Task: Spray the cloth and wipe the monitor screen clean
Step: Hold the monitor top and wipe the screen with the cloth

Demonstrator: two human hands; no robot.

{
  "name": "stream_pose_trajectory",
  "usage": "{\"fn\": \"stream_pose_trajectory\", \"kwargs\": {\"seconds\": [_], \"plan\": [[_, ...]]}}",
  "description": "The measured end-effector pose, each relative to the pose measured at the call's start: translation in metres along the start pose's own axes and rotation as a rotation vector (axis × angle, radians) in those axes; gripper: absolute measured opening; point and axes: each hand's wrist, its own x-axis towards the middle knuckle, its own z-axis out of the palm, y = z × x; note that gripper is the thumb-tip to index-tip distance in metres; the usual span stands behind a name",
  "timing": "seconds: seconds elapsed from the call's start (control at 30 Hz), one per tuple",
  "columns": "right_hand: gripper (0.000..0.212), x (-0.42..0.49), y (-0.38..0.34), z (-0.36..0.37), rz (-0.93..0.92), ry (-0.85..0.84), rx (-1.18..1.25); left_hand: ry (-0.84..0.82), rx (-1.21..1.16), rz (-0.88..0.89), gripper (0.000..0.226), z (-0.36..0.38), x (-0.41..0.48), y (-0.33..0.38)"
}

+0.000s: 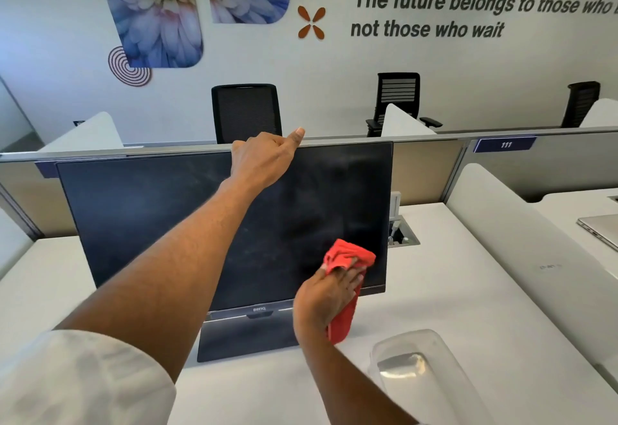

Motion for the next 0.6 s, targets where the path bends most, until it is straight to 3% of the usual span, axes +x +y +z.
{"fn": "stream_pose_trajectory", "kwargs": {"seconds": [0.13,0.3,0.47,0.6], "plan": [[0.064,-0.005,0.010,0.003,-0.436,-0.114,-0.211,-0.009,-0.002,0.000,0.067,-0.001,0.000,-0.001],[0.065,0.067,0.012,-0.018,-0.832,0.010,-0.406,-0.006,0.003,0.007,0.068,0.001,-0.001,0.000],[0.065,0.130,-0.055,-0.036,-0.911,0.149,-0.321,-0.006,-0.003,-0.001,0.069,0.002,0.001,-0.001],[0.061,0.135,-0.106,-0.033,-0.919,0.155,-0.204,0.005,-0.010,-0.008,0.070,0.003,0.002,-0.002]]}}
